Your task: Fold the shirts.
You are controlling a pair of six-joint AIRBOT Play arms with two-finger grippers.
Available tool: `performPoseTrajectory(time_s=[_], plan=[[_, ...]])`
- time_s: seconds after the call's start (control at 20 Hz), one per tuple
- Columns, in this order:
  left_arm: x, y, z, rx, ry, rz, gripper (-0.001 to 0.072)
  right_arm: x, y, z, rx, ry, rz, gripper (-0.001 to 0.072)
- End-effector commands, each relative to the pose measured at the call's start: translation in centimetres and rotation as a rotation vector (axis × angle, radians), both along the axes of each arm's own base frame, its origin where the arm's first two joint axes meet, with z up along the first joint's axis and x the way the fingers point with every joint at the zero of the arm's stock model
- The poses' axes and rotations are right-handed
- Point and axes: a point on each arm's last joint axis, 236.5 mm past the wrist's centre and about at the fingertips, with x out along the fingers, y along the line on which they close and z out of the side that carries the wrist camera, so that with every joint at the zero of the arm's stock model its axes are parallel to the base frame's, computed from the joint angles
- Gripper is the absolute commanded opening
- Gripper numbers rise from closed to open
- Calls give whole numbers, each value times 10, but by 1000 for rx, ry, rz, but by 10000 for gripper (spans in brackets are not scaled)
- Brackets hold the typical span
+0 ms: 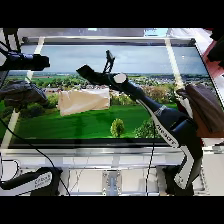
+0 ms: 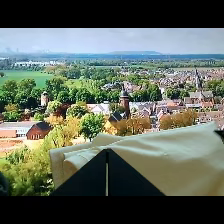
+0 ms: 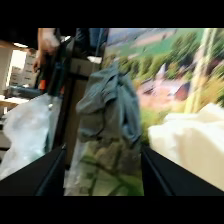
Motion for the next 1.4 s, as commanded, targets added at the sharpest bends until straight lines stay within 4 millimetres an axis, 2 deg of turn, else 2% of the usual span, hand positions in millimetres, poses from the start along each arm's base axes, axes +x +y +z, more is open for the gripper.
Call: performPoseTrajectory(time_s=[0.0, 0.05, 0.15, 0.2, 0.3, 0.35, 0.4, 0.45, 0.65, 1.0, 1.1, 1.15, 1.2, 1.35], plan=[[-2, 1, -3, 2, 12, 1, 10, 29, -71, -30, -132, 56, -9, 508], [-2, 1, -3, 1, 12, 1, 11, 31, -99, -54, -188, 152, -15, 507], [0, 1, -5, 0, 15, 1, 10, 15, -146, -106, -323, 360, 2, 508], [1, 1, -7, -1, 18, 1, 10, 4, -159, -124, -363, 430, 33, 510], [3, 0, -12, -5, 27, 1, 10, -12, -164, -150, -376, 523, 95, 521], [4, 0, -14, -9, 32, 3, 10, -15, -163, -160, -379, 532, 114, 521], [4, -1, -16, -13, 37, 1, 10, -17, -158, -168, -370, 540, 131, 552], [5, -1, -16, -14, 37, 1, 10, -20, -151, -175, -350, 554, 149, 634], [5, -1, -16, -15, 37, 1, 10, -30, -122, -196, -233, 622, 196, 639], [3, -1, -17, -14, 45, -2, 10, -51, -59, -199, -125, 625, 260, 628], [3, -1, -18, -13, 45, -2, 10, -57, -48, -197, -119, 621, 275, 530], [3, -1, -18, -12, 45, -3, 10, -57, -44, -194, -109, 602, 284, 321], [3, -1, -18, -11, 46, -4, 11, -53, -39, -185, -71, 573, 289, 22], [1, 0, -20, -4, 55, -5, 10, -25, -35, -138, 121, 432, 283, 26]])
